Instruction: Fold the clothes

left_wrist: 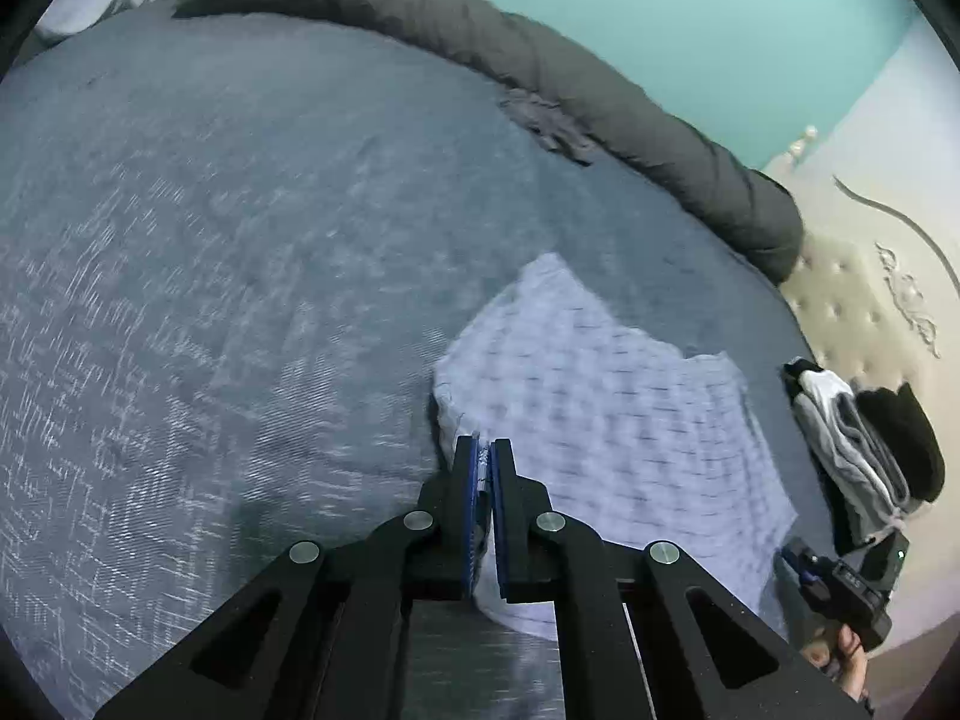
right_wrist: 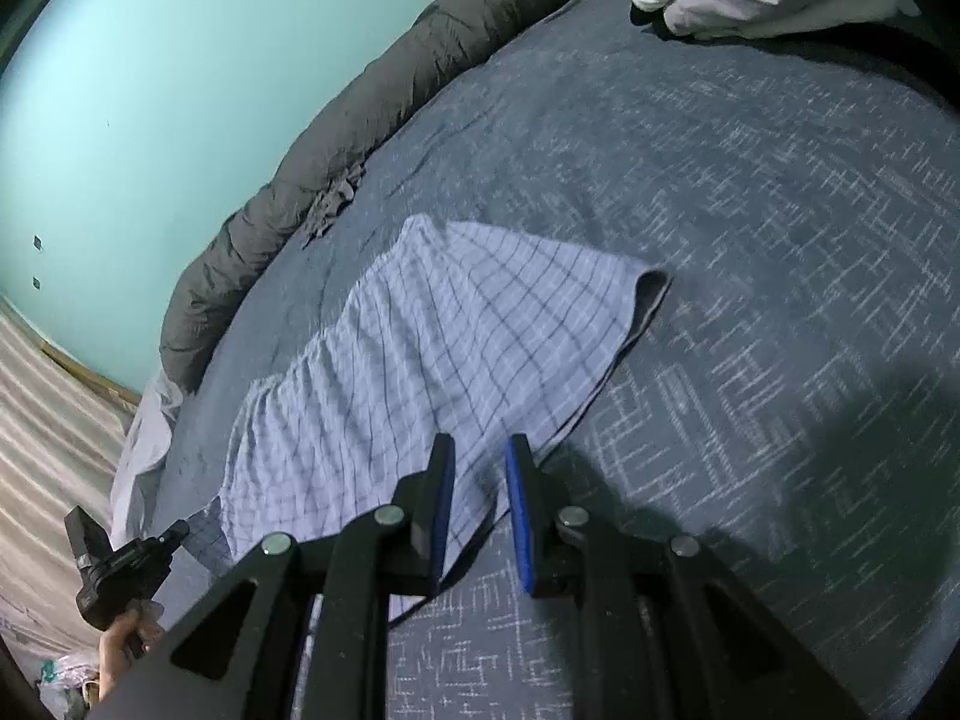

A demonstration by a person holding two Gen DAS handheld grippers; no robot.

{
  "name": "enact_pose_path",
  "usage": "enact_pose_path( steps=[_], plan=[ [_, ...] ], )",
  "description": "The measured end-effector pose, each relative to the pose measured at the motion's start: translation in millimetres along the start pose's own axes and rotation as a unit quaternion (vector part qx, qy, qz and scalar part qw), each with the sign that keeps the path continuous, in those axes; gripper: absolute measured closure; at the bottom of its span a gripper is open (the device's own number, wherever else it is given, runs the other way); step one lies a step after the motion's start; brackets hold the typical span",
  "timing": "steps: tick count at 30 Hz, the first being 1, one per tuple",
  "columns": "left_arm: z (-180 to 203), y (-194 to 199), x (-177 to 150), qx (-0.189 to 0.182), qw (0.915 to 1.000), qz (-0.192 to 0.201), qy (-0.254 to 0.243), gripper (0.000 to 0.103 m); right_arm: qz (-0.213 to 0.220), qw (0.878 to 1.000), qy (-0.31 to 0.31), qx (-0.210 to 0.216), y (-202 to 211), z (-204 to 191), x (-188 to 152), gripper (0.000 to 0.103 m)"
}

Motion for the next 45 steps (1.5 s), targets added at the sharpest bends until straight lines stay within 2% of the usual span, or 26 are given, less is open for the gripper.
enact_pose_path(
  steps=[7, 14, 18, 23, 26, 29, 31, 33, 34, 35, 37, 38, 42, 45],
  plan=[
    [60, -7, -3, -0.020, 0.9994, -0.012, -0.026, 0.098, 0.009, 1.000, 0.003, -0.026, 9, 17, 5, 0.087],
    [179, -34, -19, -0.040, 0.9925, -0.041, -0.108, 0.098, 0.022, 0.999, 0.019, -0.026, 15, 20, 16, 0.087],
    [256, -68, -50, -0.058, 0.9831, -0.080, -0.154, 0.098, 0.029, 0.999, 0.027, -0.026, 22, 26, 22, 0.087],
    [317, -118, -109, -0.071, 0.9688, -0.135, -0.195, 0.098, 0.035, 0.999, 0.006, -0.011, 26, 46, 26, 0.087],
    [326, -154, -142, -0.053, 0.9622, -0.179, -0.198, 0.098, 0.037, 0.999, -0.006, -0.011, 28, 57, 27, 0.087],
    [322, -166, -159, -0.037, 0.9593, -0.192, -0.203, 0.098, 0.037, 0.999, -0.018, -0.008, 27, 63, 28, 0.087],
    [315, -165, -157, -0.033, 0.9604, -0.196, -0.195, 0.095, 0.036, 0.999, -0.023, -0.003, 24, 64, 29, 0.087],
    [305, -157, -147, -0.029, 0.9637, -0.189, -0.186, 0.079, 0.035, 0.999, -0.021, 0.008, 19, 60, 32, 0.087],
    [301, -153, -142, -0.027, 0.9653, -0.185, -0.183, 0.065, 0.036, 0.999, -0.020, 0.016, 17, 58, 34, 0.087],
    [296, -147, -135, -0.026, 0.9666, -0.177, -0.183, 0.059, 0.037, 0.999, -0.018, 0.026, 15, 54, 37, 0.087],
    [287, -136, -121, -0.022, 0.9691, -0.163, -0.183, 0.059, 0.035, 0.999, -0.010, 0.031, 11, 47, 42, 0.075],
    [282, -131, -113, -0.017, 0.9704, -0.155, -0.184, 0.059, 0.035, 0.999, -0.005, 0.032, 8, 44, 44, 0.064],
    [256, -124, -77, 0.014, 0.9754, -0.129, -0.178, 0.059, 0.022, 0.999, -0.003, 0.039, -9, 34, 52, 0.062],
    [242, -126, -51, 0.030, 0.9777, -0.115, -0.173, 0.059, 0.009, 1.000, 0.005, 0.024, -20, 31, 55, 0.062]
  ],
)
Point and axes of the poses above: each gripper's, at about its wrist camera, not at the fingertips, and y roughly against the way its jaws point, z to its right, x to its top, the point moved 2 cm from there along -y, roughly the way its jaws point, and after that the axes turned 15 degrees about y, right-handed, at the moved point
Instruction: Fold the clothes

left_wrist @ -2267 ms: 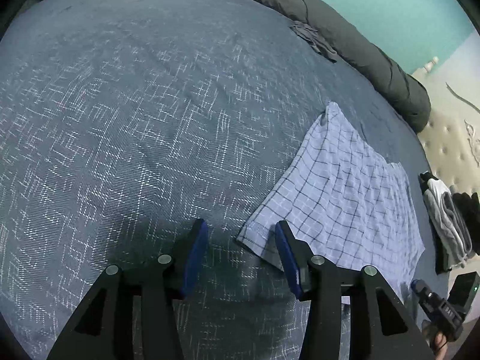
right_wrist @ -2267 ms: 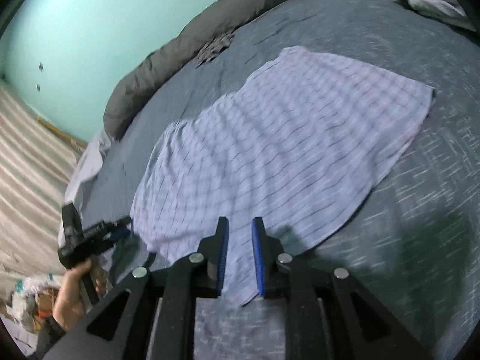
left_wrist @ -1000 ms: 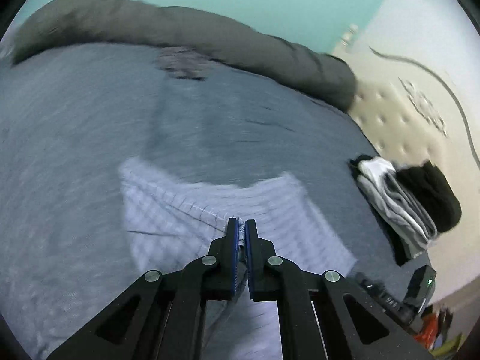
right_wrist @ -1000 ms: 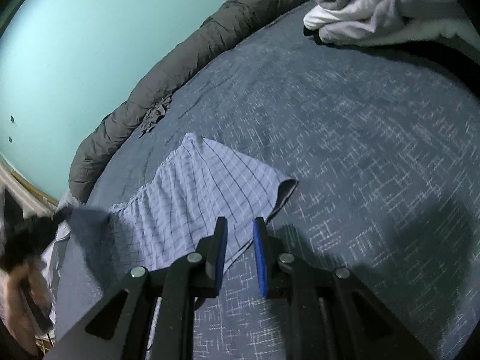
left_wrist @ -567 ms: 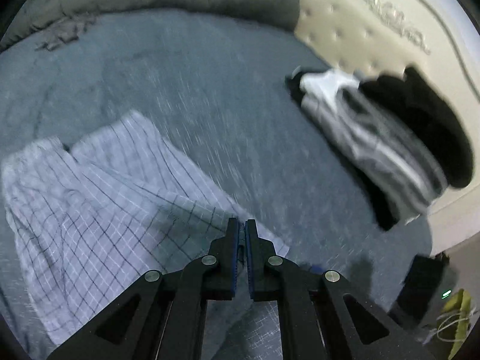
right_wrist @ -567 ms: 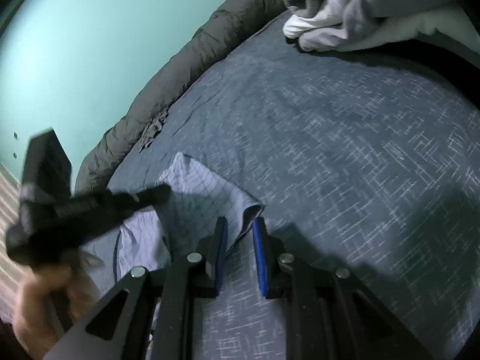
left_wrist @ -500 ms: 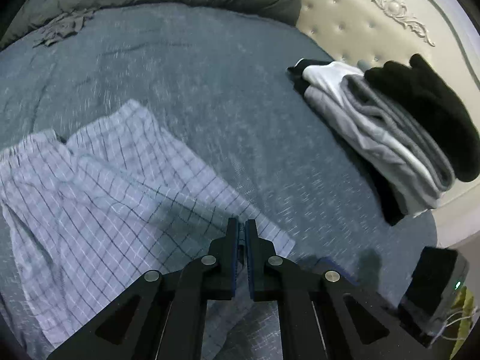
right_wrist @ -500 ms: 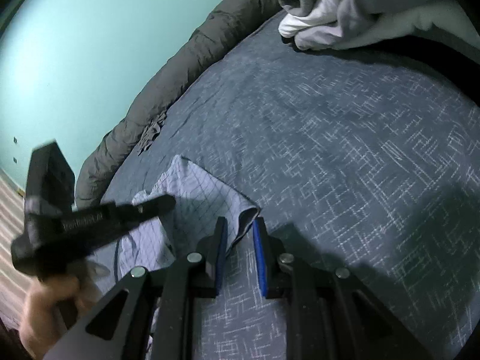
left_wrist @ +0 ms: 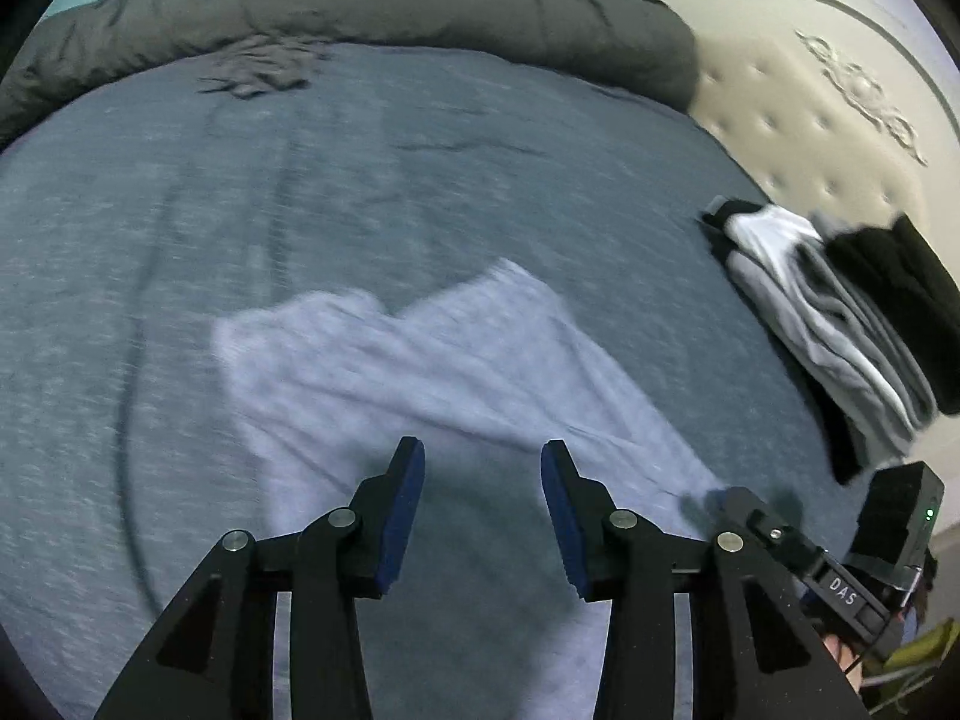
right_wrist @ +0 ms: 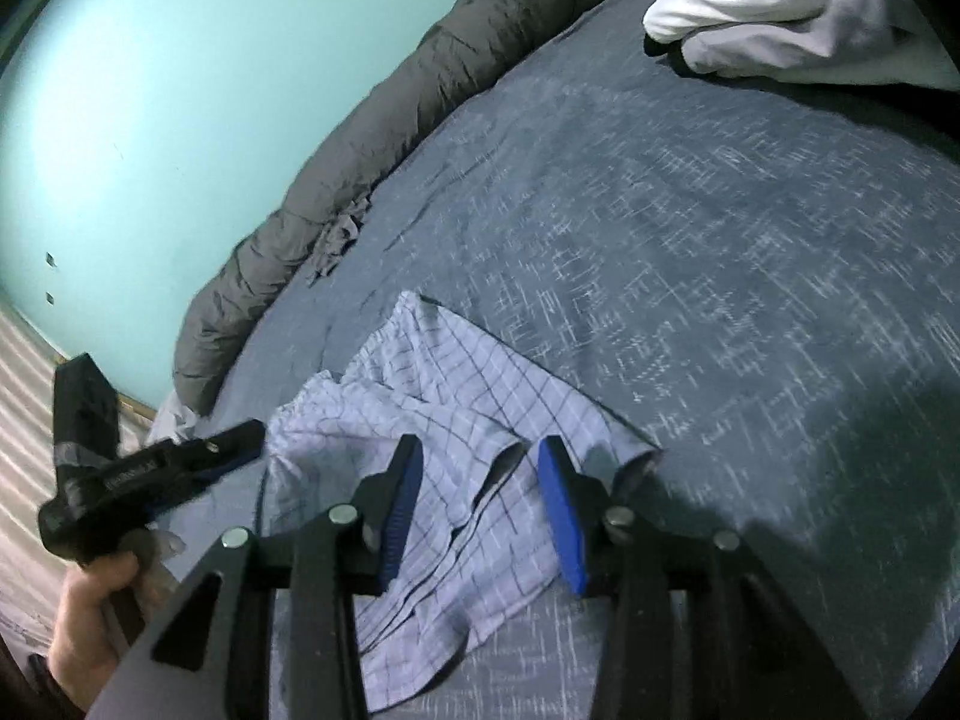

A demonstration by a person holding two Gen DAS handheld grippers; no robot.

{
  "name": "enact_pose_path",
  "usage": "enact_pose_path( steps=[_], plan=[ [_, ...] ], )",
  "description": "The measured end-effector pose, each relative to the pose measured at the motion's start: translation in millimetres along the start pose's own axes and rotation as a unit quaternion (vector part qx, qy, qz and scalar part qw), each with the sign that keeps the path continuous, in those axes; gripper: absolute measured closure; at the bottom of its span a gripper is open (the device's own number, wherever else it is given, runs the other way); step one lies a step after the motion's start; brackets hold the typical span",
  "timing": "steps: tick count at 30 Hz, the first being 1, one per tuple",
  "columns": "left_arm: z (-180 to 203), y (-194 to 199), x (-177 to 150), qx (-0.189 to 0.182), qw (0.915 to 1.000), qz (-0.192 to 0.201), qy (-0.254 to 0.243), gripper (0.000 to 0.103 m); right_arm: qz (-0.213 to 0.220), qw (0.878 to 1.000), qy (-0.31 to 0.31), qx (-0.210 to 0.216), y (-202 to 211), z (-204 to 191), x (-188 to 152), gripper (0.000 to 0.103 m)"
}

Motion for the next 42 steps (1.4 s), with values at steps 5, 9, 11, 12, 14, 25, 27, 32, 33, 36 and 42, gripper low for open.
enact_pose_path(
  steps=[5, 9, 11, 12, 14, 25, 27, 32, 33, 36, 42],
  plan=[
    [-24, -1, 33, 0.023, 0.9996, 0.014, 0.008, 0.058, -0.020, 1.000, 0.009, -0.008, -17, -4, 6, 0.062],
    [-33, -16, 55, 0.031, 0.9994, 0.014, 0.008, 0.057, -0.031, 0.999, 0.026, -0.017, -26, -11, 7, 0.062],
    [-35, -27, 64, 0.038, 0.9992, 0.011, 0.010, 0.057, -0.039, 0.998, 0.035, -0.023, -30, -12, 5, 0.065],
    [-37, -33, 68, 0.041, 0.9991, 0.009, 0.012, 0.057, -0.043, 0.998, 0.039, -0.028, -32, -12, 5, 0.070],
    [-38, -42, 73, 0.042, 0.9990, 0.006, 0.014, 0.057, -0.052, 0.997, 0.047, -0.035, -35, -13, 3, 0.076],
    [-36, -67, 79, 0.029, 0.9995, 0.003, 0.010, 0.057, -0.053, 0.996, 0.062, -0.046, -37, -17, 0, 0.100],
    [-36, -69, 78, 0.030, 0.9995, 0.000, 0.008, 0.063, -0.049, 0.996, 0.062, -0.047, -35, -18, 0, 0.101],
    [-37, -70, 79, 0.027, 0.9996, -0.004, 0.011, 0.082, -0.039, 0.997, 0.059, -0.041, -28, -19, 3, 0.101],
    [-37, -71, 79, 0.026, 0.9996, -0.005, 0.012, 0.085, -0.039, 0.997, 0.058, -0.041, -28, -19, 3, 0.101],
    [-35, -71, 78, 0.022, 0.9997, -0.007, 0.010, 0.091, -0.039, 0.997, 0.050, -0.037, -28, -17, 4, 0.101],
    [-19, -49, 82, -0.001, 0.9998, 0.020, 0.001, 0.094, -0.023, 0.999, 0.036, -0.026, -14, -17, 7, 0.101]
  ],
)
Point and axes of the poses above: each gripper's, at about its wrist camera, not at the fingertips, and y roughly against the way its jaws point, z to its right, x to its top, the point moved 2 cm from there along -y, roughly the way its jaws point, and after that the axes turned 15 degrees about y, right-handed, at the moved point
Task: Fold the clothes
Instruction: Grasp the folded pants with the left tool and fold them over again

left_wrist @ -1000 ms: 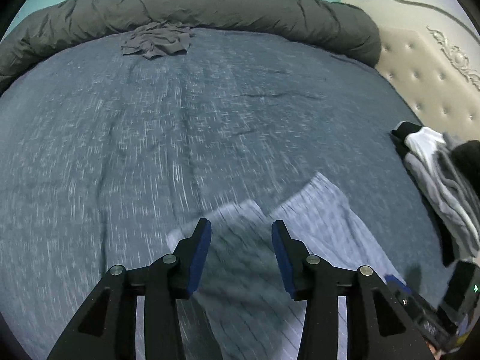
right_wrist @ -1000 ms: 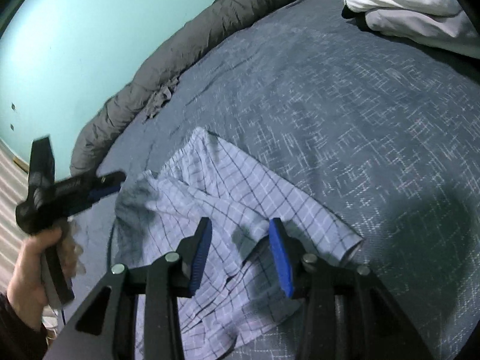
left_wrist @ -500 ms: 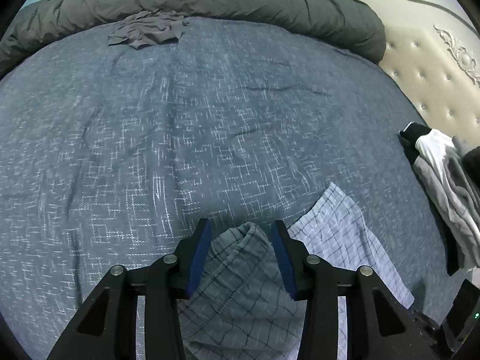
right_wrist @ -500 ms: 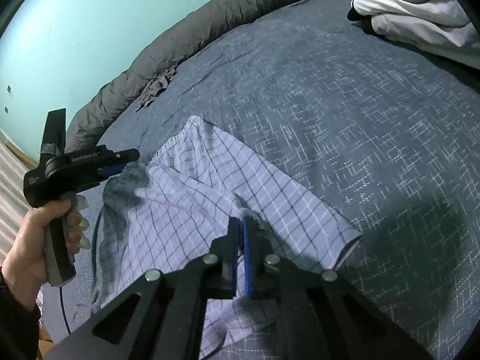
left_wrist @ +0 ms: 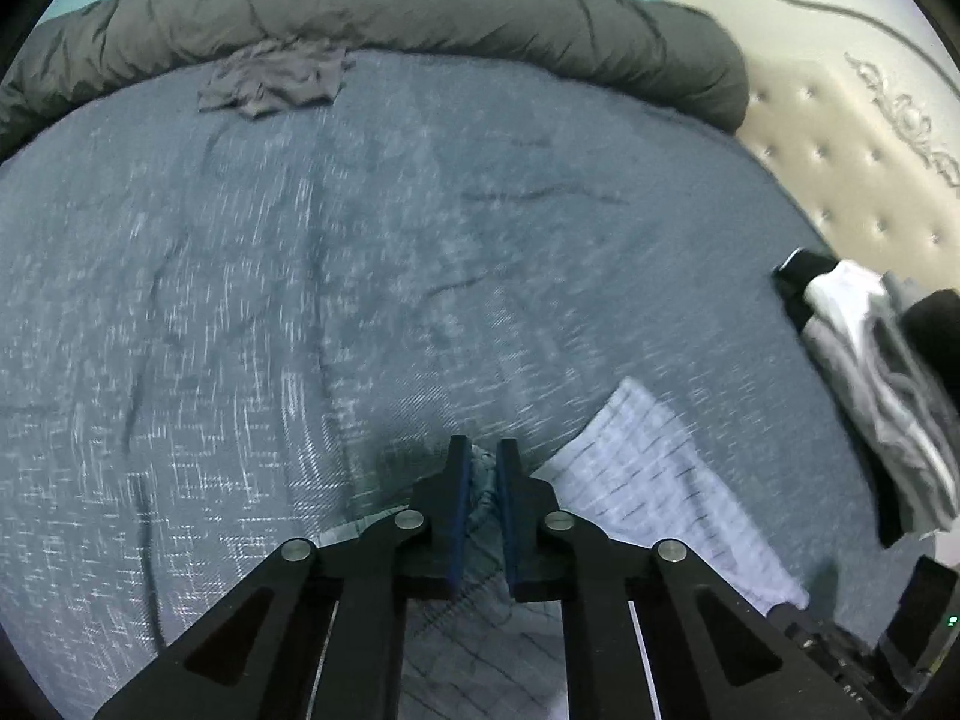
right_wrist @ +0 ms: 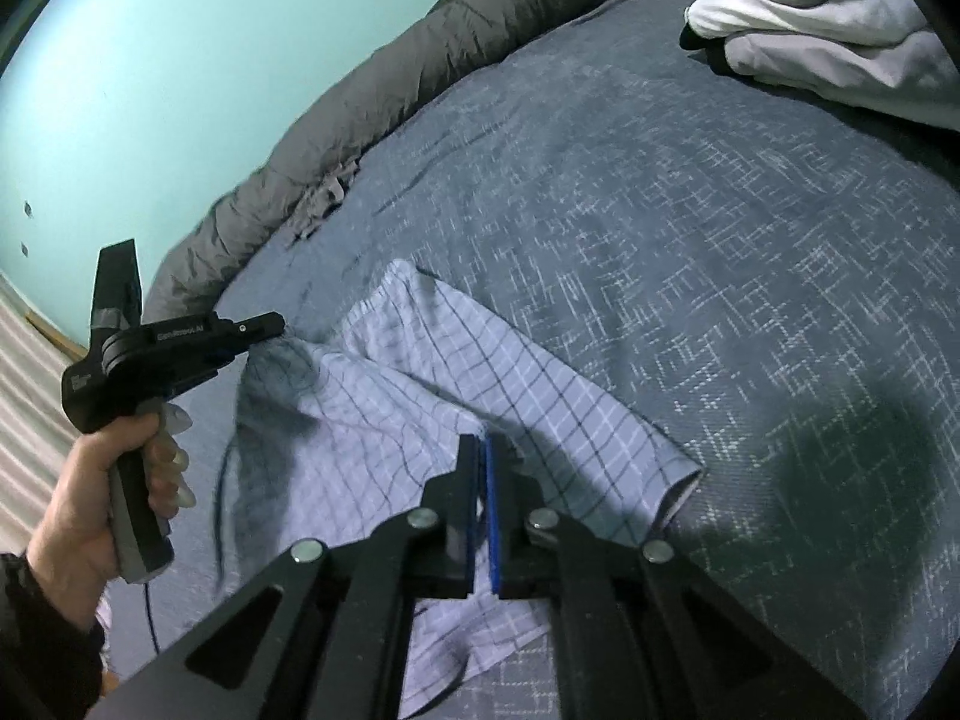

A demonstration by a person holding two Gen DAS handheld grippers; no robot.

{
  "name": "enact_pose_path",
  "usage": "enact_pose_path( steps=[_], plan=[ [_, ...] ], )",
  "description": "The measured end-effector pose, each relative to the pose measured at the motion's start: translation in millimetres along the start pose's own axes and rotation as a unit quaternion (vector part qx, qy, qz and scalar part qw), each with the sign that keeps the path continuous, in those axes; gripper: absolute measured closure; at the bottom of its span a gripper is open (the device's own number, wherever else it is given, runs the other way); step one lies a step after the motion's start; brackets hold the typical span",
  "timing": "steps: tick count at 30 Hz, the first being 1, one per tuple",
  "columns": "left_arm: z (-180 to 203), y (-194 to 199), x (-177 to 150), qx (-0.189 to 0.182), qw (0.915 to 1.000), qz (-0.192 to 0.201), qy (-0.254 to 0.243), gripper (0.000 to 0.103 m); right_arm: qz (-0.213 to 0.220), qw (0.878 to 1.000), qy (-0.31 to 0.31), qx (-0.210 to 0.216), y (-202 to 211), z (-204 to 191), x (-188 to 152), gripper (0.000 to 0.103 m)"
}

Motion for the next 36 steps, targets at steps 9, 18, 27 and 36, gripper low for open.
enact_pose_path(
  steps=[9, 18, 27, 36],
  plan=[
    [54, 0, 13, -0.017, 0.9987, 0.009, -0.047, 0.094, 0.017, 1.000, -0.017, -0.014, 22, 17, -1, 0.101],
    [91, -56, 12, -0.007, 0.9968, -0.035, -0.071, 0.094, 0.002, 0.999, -0.028, -0.027, 23, 40, -7, 0.101],
    [57, -31, 22, -0.010, 0.9993, -0.019, -0.029, 0.054, -0.007, 0.999, -0.042, -0.024, 24, 54, -16, 0.101],
    [-21, 13, -9, -0.005, 0.9995, -0.027, 0.014, 0.046, -0.003, 0.999, -0.046, -0.022, 24, 53, -16, 0.101]
  ],
)
Point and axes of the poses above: each gripper's, at about its wrist camera, not at the fingertips, and y roughly against the way its jaws point, z to its right, x to its top, the point moved 2 cm from there along -y, roughly the way its jaws point, and after that the axes turned 15 degrees about y, right-handed, at the moved point
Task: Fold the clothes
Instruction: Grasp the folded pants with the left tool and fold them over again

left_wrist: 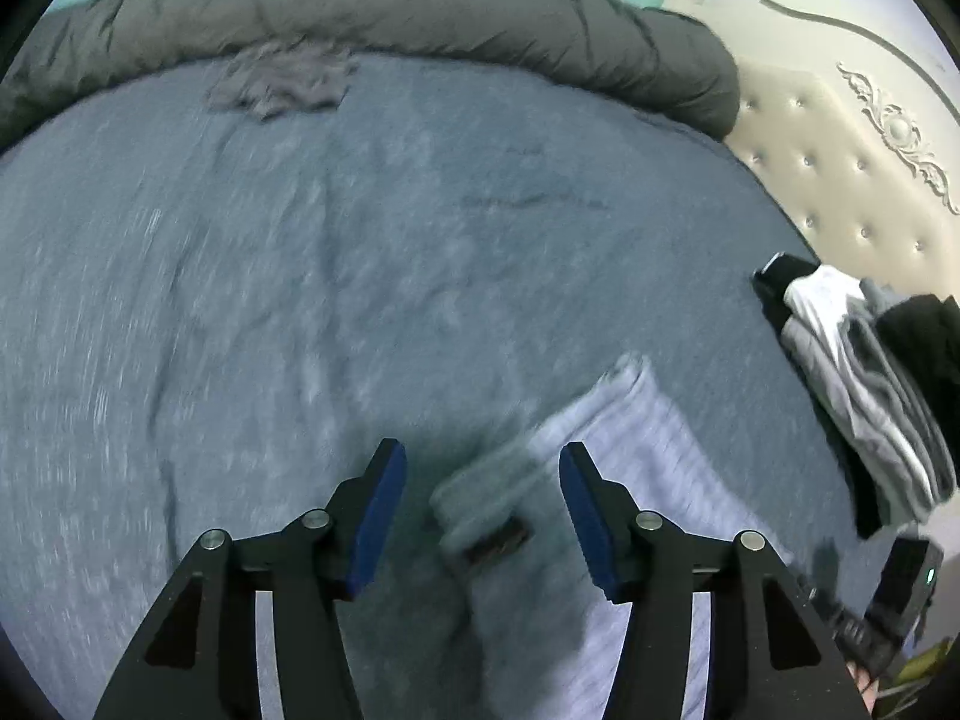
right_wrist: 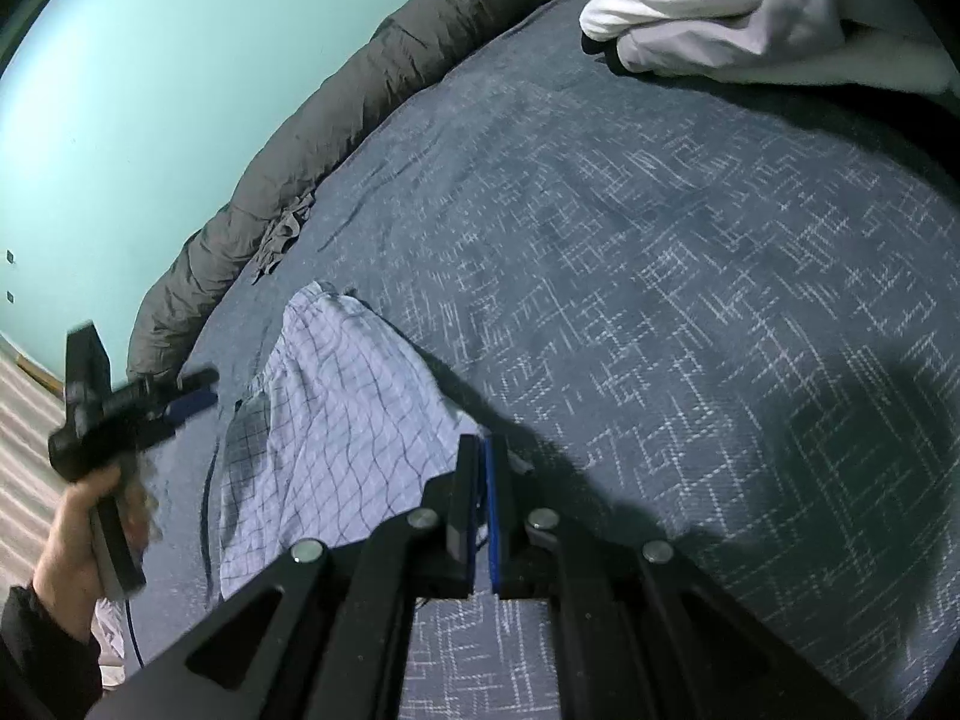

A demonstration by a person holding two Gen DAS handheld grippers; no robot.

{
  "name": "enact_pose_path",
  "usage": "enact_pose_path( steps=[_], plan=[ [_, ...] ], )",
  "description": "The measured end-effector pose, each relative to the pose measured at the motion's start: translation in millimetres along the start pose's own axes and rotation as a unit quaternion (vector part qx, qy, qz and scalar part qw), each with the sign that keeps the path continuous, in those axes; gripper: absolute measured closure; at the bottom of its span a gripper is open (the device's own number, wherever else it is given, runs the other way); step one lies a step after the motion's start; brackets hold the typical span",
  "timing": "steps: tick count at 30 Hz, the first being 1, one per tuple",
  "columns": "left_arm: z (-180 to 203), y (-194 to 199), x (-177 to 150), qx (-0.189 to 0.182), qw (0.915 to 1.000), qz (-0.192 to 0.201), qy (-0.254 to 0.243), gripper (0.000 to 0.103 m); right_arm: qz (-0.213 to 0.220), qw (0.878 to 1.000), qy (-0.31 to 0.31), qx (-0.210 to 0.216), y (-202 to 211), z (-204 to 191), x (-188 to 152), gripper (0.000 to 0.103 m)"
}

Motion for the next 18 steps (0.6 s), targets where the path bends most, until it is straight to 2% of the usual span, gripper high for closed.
enact_pose_path(
  steps=[3, 8, 14, 15, 17, 18],
  plan=[
    [-15, -2, -11, -0.005, 0.9998, -0.013, 0.015, 0.046, 0.001, 1.000, -0.001, 0.001, 0, 0, 0, 0.101],
    [-26, -4, -21, -0.011, 0.9996, -0.011, 0.025, 0.049, 0.001, 1.000, -0.003, 0.002, 0, 0, 0, 0.101],
    [-26, -8, -31, -0.025, 0.9994, -0.020, 0.011, 0.050, -0.001, 1.000, -0.006, 0.002, 0, 1, 0, 0.101],
    [-26, -10, -32, -0.028, 0.9993, -0.021, 0.010, 0.053, -0.001, 1.000, -0.007, 0.002, 1, 2, 0, 0.101],
    [-23, -13, -34, -0.031, 0.9992, -0.026, 0.007, 0.073, -0.001, 1.000, -0.007, 0.003, 1, 2, 0, 0.101],
    [-22, -15, -36, -0.031, 0.9991, -0.029, 0.006, 0.077, -0.001, 1.000, -0.007, 0.003, 1, 2, 1, 0.101]
  ],
)
Point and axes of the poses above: each gripper's, at about its wrist camera, not at the fingertips, and y roughly against the way its jaws point, z to its right, x to its top, the point moved 2 cm from there along -y, roughly the way its jaws point, and after that the axes turned 15 degrees about y, right-handed, at the moved point
